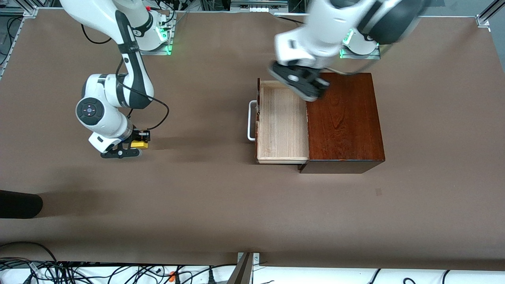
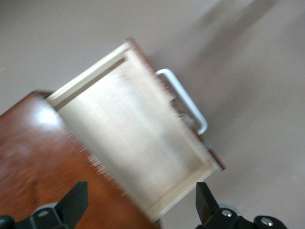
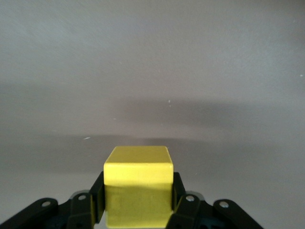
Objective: Open drawer, take yellow block, close drawer
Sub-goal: 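Set the cube down with the right gripper while the left gripper reaches the drawer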
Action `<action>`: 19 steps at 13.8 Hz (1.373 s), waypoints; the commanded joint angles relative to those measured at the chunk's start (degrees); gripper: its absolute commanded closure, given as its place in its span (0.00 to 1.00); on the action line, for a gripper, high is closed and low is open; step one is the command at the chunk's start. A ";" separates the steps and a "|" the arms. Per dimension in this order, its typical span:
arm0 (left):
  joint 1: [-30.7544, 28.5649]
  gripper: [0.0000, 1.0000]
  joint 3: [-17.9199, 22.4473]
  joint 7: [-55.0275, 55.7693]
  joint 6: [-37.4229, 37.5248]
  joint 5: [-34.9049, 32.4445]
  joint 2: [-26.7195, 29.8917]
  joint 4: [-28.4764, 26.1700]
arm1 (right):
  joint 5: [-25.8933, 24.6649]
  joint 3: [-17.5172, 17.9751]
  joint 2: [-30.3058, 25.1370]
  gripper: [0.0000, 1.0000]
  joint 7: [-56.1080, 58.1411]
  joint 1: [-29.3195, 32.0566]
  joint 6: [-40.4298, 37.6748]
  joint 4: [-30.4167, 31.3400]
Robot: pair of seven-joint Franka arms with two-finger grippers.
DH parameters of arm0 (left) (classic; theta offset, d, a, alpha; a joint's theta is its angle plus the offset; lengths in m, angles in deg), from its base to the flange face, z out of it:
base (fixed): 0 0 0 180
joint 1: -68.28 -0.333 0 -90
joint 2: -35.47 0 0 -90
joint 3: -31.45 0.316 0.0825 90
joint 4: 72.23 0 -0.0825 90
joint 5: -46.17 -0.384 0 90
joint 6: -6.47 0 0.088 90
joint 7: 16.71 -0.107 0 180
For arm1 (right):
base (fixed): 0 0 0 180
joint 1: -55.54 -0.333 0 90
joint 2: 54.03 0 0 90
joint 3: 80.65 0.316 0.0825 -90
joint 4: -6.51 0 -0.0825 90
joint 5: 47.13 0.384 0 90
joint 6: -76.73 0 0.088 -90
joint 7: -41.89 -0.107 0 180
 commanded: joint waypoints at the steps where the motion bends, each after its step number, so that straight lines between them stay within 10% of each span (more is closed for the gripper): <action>1: 6.85 0.00 0.78 0.87 -5.77 -5.40 -5.25 1.67 | 1.46 0.01 1.08 0.71 2.14 -0.36 5.01 2.98; 6: 11.60 0.00 0.86 -18.07 -7.81 -6.39 -13.95 7.03 | 17.01 0.10 4.69 0.67 16.97 1.91 5.19 2.72; 8: 11.78 0.00 0.78 -27.31 -8.94 -7.44 -16.59 7.12 | 17.20 0.19 4.69 0.48 17.08 2.10 5.19 2.63; 10: 12.22 0.00 0.78 -34.79 -10.00 -10.34 -19.66 7.21 | 17.20 0.10 4.69 0.00 16.29 2.10 4.58 2.37; 14: 13.36 0.00 0.86 -38.42 -14.91 -10.70 -25.73 7.83 | 17.11 -0.42 3.02 0.00 15.77 2.01 0.03 -1.22; 19: 13.89 0.00 1.13 -39.92 -15.37 -13.07 -27.33 7.83 | 16.23 -7.97 2.58 0.00 11.55 1.57 -23.95 -16.15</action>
